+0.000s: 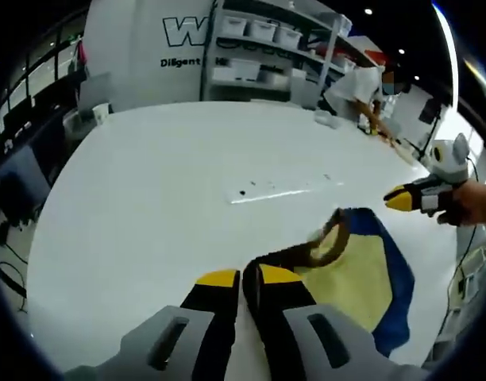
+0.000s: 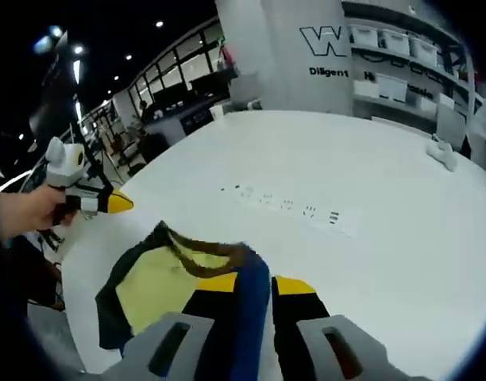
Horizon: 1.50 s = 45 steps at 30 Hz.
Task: Fold the garment on the visible template until the final outline fits inside the template.
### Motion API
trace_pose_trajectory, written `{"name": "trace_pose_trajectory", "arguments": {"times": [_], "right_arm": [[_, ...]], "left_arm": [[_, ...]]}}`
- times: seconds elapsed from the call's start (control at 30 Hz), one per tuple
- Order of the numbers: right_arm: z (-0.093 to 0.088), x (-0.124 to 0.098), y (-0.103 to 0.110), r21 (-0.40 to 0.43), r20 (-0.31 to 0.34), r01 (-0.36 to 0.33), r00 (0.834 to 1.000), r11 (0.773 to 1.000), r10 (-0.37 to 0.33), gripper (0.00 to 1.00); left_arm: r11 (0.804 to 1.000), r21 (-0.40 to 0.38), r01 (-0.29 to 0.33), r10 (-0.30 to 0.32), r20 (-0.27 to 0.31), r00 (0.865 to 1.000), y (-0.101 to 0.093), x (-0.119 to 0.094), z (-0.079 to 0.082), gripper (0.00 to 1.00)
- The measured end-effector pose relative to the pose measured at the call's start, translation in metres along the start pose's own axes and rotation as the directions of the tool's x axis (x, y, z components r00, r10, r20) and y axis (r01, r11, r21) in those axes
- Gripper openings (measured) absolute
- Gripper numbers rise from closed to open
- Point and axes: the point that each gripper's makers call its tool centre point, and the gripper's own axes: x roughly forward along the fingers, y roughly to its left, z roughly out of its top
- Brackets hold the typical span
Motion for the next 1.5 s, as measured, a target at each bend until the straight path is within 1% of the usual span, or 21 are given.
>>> {"name": "trace_pose_trajectory", "arguments": {"times": [0.13,0.2,0.3,0.33,0.43,0.57,0.6,0.67,0.77,0.87,0.97,1.03,1.07,1.1,1.17,1.2,1.23,1.3,1.37,1.43,1.5], "right_arm": [[-0.016,-0.007,0.003,-0.01,-0.001,-0.016,1.0,1.0,0.016,0.13],[-0.025,-0.011,0.008,-0.041,0.0,-0.023,1.0,0.999,0.023,0.14],[-0.038,-0.019,0.017,-0.041,0.013,-0.042,0.999,0.998,0.043,0.17],[-0.045,-0.021,0.02,-0.063,0.004,-0.045,0.999,0.997,0.046,0.17],[-0.055,-0.029,0.029,-0.07,0.017,-0.059,0.998,0.996,0.06,0.17],[-0.076,-0.045,0.052,-0.122,0.035,-0.085,0.995,0.989,0.09,0.18],[-0.084,-0.049,0.057,-0.14,0.029,-0.09,0.995,0.986,0.095,0.18],[-0.093,-0.054,0.066,-0.136,0.033,-0.098,0.994,0.986,0.103,0.18],[-0.109,-0.062,0.084,-0.162,0.049,-0.121,0.99,0.979,0.131,0.2],[-0.119,-0.067,0.098,-0.16,0.065,-0.14,0.986,0.977,0.152,0.21],[-0.131,-0.071,0.114,-0.183,0.066,-0.157,0.983,0.97,0.172,0.21],[-0.137,-0.074,0.124,-0.199,0.068,-0.167,0.981,0.966,0.183,0.21],[-0.141,-0.076,0.132,-0.219,0.059,-0.176,0.979,0.96,0.193,0.21],[-0.144,-0.076,0.136,-0.235,0.055,-0.179,0.979,0.955,0.197,0.22],[-0.148,-0.077,0.142,-0.244,0.05,-0.187,0.978,0.952,0.205,0.21],[-0.151,-0.078,0.147,-0.247,0.051,-0.19,0.977,0.95,0.209,0.21],[-0.153,-0.078,0.15,-0.251,0.049,-0.195,0.976,0.948,0.213,0.21],[-0.16,-0.078,0.155,-0.297,0.029,-0.194,0.977,0.935,0.211,0.2],[-0.165,-0.077,0.161,-0.305,0.02,-0.2,0.976,0.931,0.217,0.2],[-0.17,-0.076,0.164,-0.325,0.01,-0.201,0.976,0.924,0.216,0.2],[-0.177,-0.073,0.17,-0.361,-0.015,-0.207,0.976,0.909,0.216,0.2]], "left_arm": [[0.999,0.028,0.039,-0.038,-0.019,0.999,-0.011,-0.002,-0.013,0.15],[0.997,0.04,0.065,-0.064,-0.04,0.997,-0.02,-0.005,-0.023,0.2],[0.994,0.056,0.094,-0.092,-0.045,0.995,-0.032,-0.014,-0.037,0.24],[0.993,0.06,0.1,-0.097,-0.046,0.994,-0.034,-0.016,-0.04,0.25],[0.991,0.069,0.114,-0.11,-0.051,0.993,-0.039,-0.023,-0.051,0.29],[0.987,0.092,0.131,-0.126,-0.05,0.991,-0.047,-0.039,-0.068,0.39],[0.986,0.092,0.137,-0.133,-0.049,0.99,-0.049,-0.044,-0.074,0.4],[0.985,0.097,0.144,-0.139,-0.049,0.989,-0.052,-0.051,-0.083,0.42],[0.983,0.104,0.153,-0.148,-0.055,0.988,-0.057,-0.063,-0.102,0.46],[0.981,0.107,0.16,-0.154,-0.059,0.986,-0.062,-0.074,-0.119,0.5],[0.98,0.112,0.165,-0.16,-0.058,0.985,-0.066,-0.083,-0.133,0.52],[0.977,0.135,0.167,-0.159,-0.07,0.985,-0.07,-0.088,-0.144,0.52],[0.975,0.144,0.168,-0.159,-0.076,0.984,-0.073,-0.091,-0.151,0.52],[0.975,0.145,0.171,-0.161,-0.076,0.984,-0.074,-0.091,-0.153,0.52],[0.969,0.17,0.18,-0.165,-0.103,0.981,-0.08,-0.093,-0.167,0.53],[0.965,0.189,0.182,-0.162,-0.115,0.98,-0.083,-0.094,-0.174,0.53],[0.964,0.19,0.185,-0.164,-0.123,0.979,-0.085,-0.094,-0.179,0.53],[0.964,0.184,0.193,-0.169,-0.136,0.976,-0.091,-0.092,-0.189,0.53],[0.96,0.199,0.195,-0.165,-0.157,0.974,-0.094,-0.089,-0.198,0.52],[0.957,0.218,0.193,-0.157,-0.171,0.973,-0.095,-0.086,-0.203,0.51],[0.956,0.214,0.199,-0.16,-0.185,0.97,-0.098,-0.082,-0.209,0.49]]}}
